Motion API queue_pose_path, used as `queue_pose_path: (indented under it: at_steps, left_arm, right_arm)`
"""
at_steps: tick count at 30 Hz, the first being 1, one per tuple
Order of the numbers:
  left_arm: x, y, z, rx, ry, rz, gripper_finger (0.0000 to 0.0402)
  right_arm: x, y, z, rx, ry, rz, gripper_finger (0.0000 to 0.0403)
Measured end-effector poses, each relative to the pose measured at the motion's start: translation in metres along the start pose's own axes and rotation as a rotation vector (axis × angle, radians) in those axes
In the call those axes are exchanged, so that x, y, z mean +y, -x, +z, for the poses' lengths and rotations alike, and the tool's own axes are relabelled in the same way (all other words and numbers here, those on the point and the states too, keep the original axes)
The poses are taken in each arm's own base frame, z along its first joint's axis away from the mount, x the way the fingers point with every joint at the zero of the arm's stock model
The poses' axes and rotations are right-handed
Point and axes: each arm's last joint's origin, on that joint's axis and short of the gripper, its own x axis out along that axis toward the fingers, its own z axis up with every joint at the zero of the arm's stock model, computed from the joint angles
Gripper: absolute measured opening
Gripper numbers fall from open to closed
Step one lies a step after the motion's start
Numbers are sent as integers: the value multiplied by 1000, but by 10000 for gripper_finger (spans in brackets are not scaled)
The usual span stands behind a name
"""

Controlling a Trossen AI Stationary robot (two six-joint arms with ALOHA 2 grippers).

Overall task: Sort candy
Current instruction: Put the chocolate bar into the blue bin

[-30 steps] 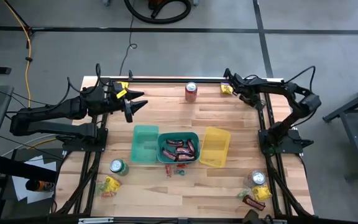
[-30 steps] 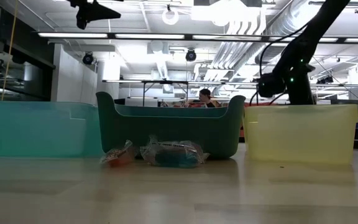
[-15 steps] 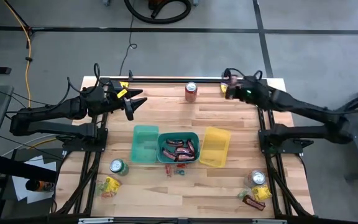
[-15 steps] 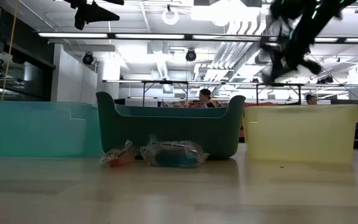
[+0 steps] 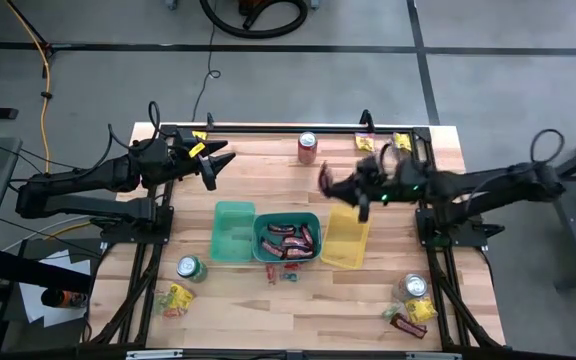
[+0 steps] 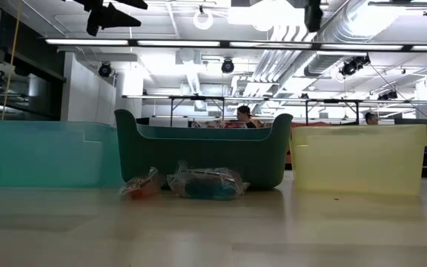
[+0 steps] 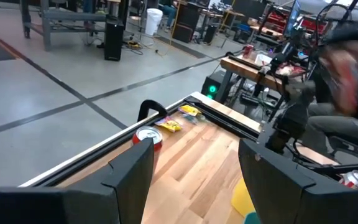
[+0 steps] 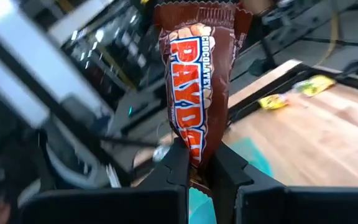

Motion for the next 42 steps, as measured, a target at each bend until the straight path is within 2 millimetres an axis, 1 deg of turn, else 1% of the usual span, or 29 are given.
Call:
queue_pose_path:
  at_steps: [3,7,9,12,17,20,23,27,31,34,38,42]
  left_arm:
    - [0,0,0,0,1,0,222]
    - [0,0,0,0,2,0,222]
    - [0,0,0,0,2,0,222]
    - [0,0,0,0,2,0,222]
    - [0,0,0,0,2,0,222]
    - [0,0,0,1,2,0,222]
    - [0,0,0,2,-1,1,222]
    - [0,0,0,8,-9,-18,222]
    - [-1,0,-1,10,-23,-23,222]
    - [-1,0,-1,10,-45,-23,222]
    - [-1,0,-1,10,-62,-23,222]
    - [-1,0,-1,18,-38,-49,222]
  right_arm:
    - [2,-19,-19,70,35,7,29]
    - [0,-42,-39,198,-8,-5,54]
    - [-1,-52,-47,265,-14,-4,70]
    - [-4,-67,-55,357,14,-48,95]
    - [-5,-85,-62,519,109,-125,137]
    - [-2,-93,-60,587,140,-150,163]
    - [3,-97,-53,625,195,-143,185]
    - [11,-99,-29,617,242,-136,202]
    - [16,-93,1,631,266,-181,204]
    - [18,-87,13,657,263,-214,204]
    - [21,-86,17,664,201,-204,204]
    - [30,-83,9,750,9,-154,204]
